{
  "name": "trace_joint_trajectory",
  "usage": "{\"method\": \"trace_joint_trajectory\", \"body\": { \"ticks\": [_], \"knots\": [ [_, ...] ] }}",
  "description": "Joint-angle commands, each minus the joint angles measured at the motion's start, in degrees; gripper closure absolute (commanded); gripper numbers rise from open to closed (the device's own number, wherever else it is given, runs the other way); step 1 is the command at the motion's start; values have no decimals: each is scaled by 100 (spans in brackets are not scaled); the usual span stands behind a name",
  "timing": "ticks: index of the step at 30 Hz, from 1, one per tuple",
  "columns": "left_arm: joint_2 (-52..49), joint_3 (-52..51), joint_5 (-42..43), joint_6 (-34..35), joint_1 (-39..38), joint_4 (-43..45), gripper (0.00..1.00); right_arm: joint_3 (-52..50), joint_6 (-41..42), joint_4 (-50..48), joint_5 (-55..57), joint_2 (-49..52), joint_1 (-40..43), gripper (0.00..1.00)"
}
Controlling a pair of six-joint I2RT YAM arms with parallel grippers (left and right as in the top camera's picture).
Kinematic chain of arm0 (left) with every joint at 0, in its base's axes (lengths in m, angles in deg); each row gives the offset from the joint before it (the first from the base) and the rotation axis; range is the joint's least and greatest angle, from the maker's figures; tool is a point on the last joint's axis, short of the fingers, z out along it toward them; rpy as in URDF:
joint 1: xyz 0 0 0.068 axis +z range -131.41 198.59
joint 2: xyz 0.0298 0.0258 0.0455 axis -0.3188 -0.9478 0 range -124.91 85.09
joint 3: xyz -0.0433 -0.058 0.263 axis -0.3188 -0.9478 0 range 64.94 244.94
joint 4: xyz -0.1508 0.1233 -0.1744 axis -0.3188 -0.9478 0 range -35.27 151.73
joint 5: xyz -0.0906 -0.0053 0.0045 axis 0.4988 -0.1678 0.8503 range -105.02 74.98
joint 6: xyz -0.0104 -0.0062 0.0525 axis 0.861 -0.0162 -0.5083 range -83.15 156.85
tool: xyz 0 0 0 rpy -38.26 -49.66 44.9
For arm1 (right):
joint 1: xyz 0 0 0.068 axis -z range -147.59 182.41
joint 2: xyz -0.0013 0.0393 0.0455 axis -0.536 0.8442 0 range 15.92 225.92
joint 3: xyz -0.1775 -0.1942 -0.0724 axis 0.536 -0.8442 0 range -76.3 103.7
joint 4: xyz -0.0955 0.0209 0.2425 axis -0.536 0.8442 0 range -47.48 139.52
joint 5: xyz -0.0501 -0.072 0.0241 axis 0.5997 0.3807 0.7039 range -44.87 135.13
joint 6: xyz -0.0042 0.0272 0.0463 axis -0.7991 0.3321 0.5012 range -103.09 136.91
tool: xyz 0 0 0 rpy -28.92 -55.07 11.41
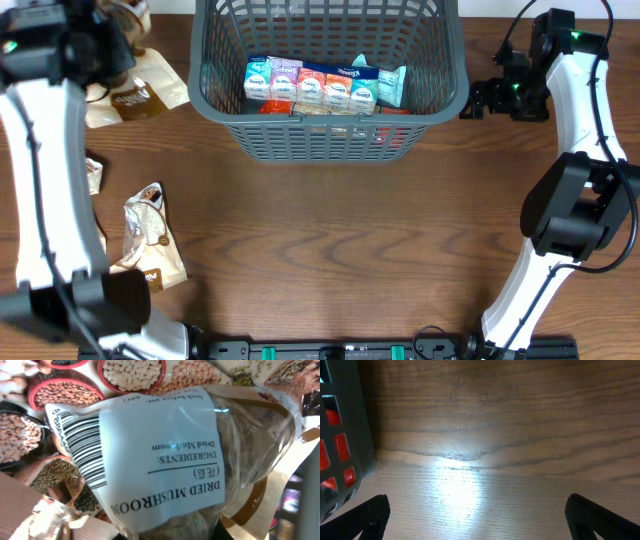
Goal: Pack container
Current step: 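Carry the mushroom pouch over and release it into the basket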
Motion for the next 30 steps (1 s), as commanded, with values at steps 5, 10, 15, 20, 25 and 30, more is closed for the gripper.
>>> {"method": "trace_joint_trajectory", "body": {
  "ticks": [5,10,15,20,25,30],
  "knots": [
    [863,39,-83,-1045,-562,378,94,-28,-87,7,13,42,-70,1],
    [1104,39,-83,-2717,-1631,761,94,-28,-90,26,13,42,-72,1],
    [955,39,107,-4800,-2575,1086,94,-28,-92,28,13,42,-70,1],
    [636,39,879,-6255,-3027,1735,94,-28,-140,68,13,42,-70,1],
    [26,39,1121,-6286,-3060,2439,94,-28,-197,116,13,42,-70,1],
    [-721,39,1119,-6286,-3060,2496,94,-28,-197,111,13,42,-70,1]
  ]
}}
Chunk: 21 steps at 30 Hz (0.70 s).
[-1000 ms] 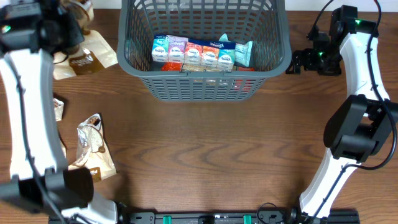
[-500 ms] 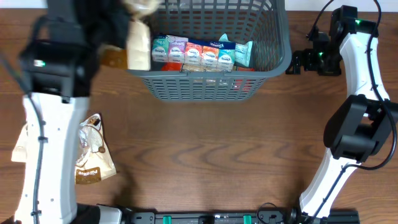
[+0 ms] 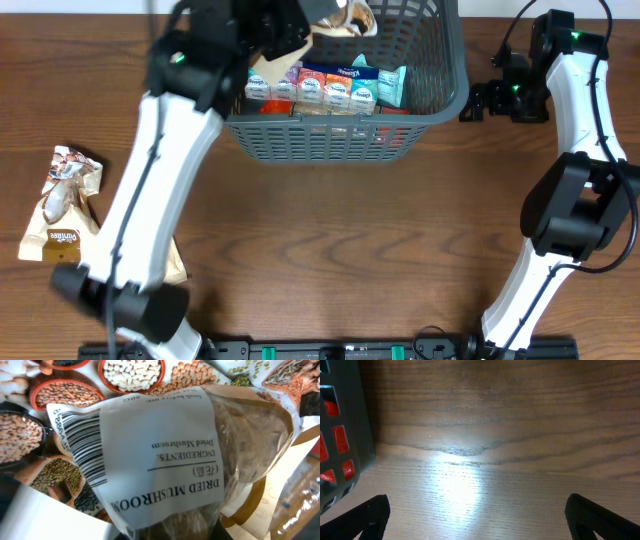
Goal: Pack container
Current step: 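Carry the mushroom pouch over and release it into the basket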
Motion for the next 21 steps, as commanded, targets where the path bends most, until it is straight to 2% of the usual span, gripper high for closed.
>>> {"method": "trace_joint_trajectory", "body": {
  "ticks": [1,6,8,11,16,21],
  "knots": [
    [-590,37,146,-203,13,-17,94,-28,-87,4,13,42,-70,1],
    [-1110,37,146,-155,13,-96,94,-28,-125,4,15,42,-70,1],
    [-1222,37,144,-55,13,-142,75,-28,-125,4,15,42,-70,1],
    [-1292,37,144,13,13,-313,56,-28,-149,-4,15,42,-70,1],
    [-1113,37,144,35,11,-584,50,-28,-225,-20,20,42,-59,1],
    [-306,39,66,595,26,-787,50,-28,-225,-52,20,42,-44,1]
  ]
}}
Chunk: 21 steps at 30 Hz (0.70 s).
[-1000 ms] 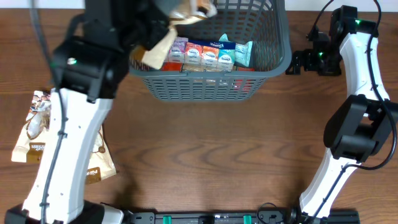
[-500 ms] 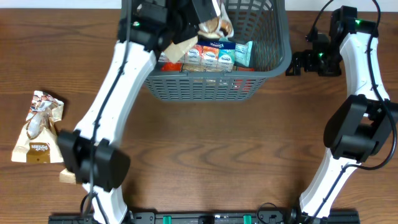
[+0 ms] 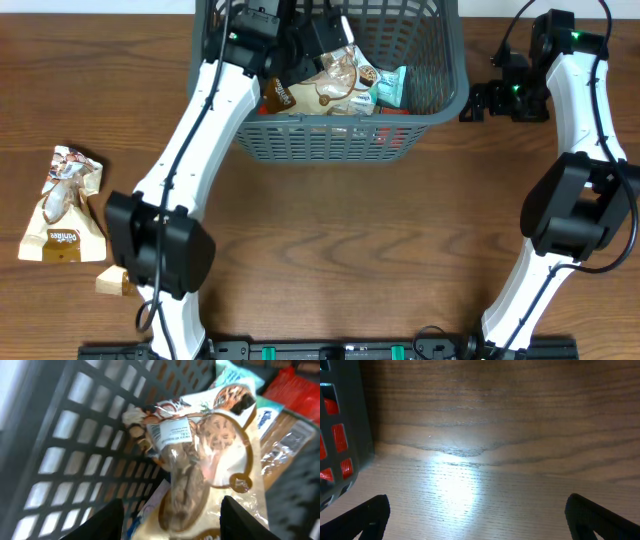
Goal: Pack container
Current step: 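Carry the mushroom pouch over and release it into the basket, then withdraw the left gripper toward the remaining beige pouches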
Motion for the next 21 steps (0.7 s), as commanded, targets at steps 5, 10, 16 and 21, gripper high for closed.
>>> {"method": "trace_joint_trajectory", "body": {
  "ticks": [5,10,16,21],
  "knots": [
    [1891,50,-907,1178,267,-380,50,-28,-96,-81,15,42,-44,1],
    [2929,50,-962,1530,726,-859,28,-28,-96,-83,13,42,-44,1],
    [3884,48,-1572,2496,1486,-2031,1,-28,-94,-74,11,42,-44,1],
    [4142,48,-1797,3314,2216,-3477,1,-28,-94,-76,9,42,-50,1]
  ]
}}
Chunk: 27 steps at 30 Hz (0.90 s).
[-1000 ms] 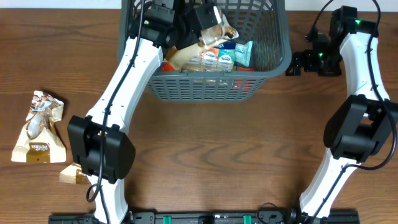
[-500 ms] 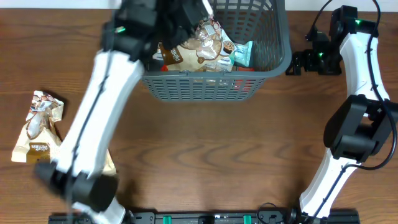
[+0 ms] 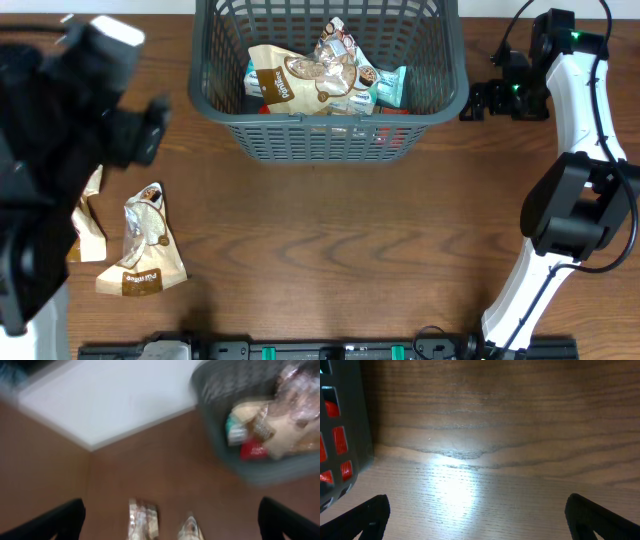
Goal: Pack container
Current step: 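Withdraw the left gripper toward the remaining beige pouches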
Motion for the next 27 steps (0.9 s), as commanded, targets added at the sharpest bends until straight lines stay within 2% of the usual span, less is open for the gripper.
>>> {"method": "trace_joint_trajectory", "body": {
  "ticks": [1,5,9,14,20,27],
  "knots": [
    [-24,-4,-304,761,393,-767,1,-26,-68,-11,9,42,-52,1],
    [-142,-52,-337,1342,979,-1655,2,-26,-70,11,11,42,-55,1],
    [-131,-470,-289,1440,1471,-1882,2,-26,-68,-20,9,42,-55,1],
    [-107,-1554,184,1440,1790,-1248,2,-26,-68,-118,11,42,-55,1],
    [-181,-3303,236,1445,1910,-262,1,-26,-70,-142,11,42,-55,1],
    [-627,-4599,435,1440,1915,717,1,-26,-70,-170,11,42,-55,1]
  ]
}}
